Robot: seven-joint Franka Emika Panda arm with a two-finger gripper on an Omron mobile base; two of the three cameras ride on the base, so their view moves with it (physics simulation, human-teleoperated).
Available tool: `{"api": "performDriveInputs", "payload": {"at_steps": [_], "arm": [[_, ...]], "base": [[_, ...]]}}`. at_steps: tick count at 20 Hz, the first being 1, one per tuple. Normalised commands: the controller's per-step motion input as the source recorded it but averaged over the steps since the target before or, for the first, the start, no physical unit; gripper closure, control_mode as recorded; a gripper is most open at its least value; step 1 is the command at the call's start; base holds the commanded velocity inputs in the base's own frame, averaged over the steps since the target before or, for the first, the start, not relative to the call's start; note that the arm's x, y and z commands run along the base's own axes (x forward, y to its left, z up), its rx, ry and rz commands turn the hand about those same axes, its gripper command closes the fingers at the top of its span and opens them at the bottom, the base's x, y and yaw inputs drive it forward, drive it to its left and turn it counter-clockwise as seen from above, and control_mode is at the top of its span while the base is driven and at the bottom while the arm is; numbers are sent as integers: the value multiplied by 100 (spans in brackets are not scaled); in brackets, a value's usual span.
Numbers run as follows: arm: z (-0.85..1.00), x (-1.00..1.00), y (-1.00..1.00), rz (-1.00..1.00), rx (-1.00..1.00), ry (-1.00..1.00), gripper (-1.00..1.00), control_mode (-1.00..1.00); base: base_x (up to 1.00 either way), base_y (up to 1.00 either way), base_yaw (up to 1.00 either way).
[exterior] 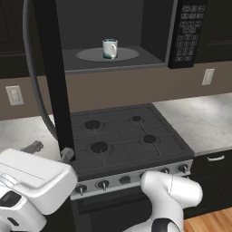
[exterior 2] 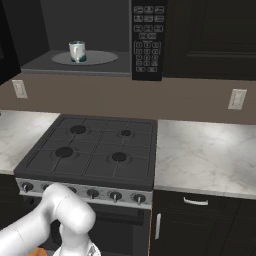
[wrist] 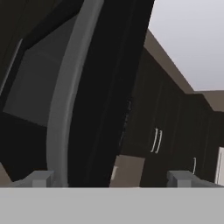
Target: Pick the mug from the counter and place it inside the microwave. Then close the microwave.
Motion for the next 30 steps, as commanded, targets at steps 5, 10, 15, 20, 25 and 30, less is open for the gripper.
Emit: {"api": "performDriveInputs", "payload": {"at_steps": [5, 10, 15, 20, 25, 30], "arm": [[-7, 34, 18, 0, 0, 0, -100, -100], [-11, 34, 25, 0, 0, 0, -100, -100], [-5, 31, 22, 0, 0, 0, -100, -100], [0, 28, 6, -1, 0, 0, -100, -100], [0, 5, 0, -3, 0, 0, -100, -100], [0, 0, -8, -1, 0, -1, -100, -100]], "base": [[0, 0, 0], [0, 0, 0], [0, 0, 0], [0, 0, 0], [0, 0, 0], [0, 0, 0]]}}
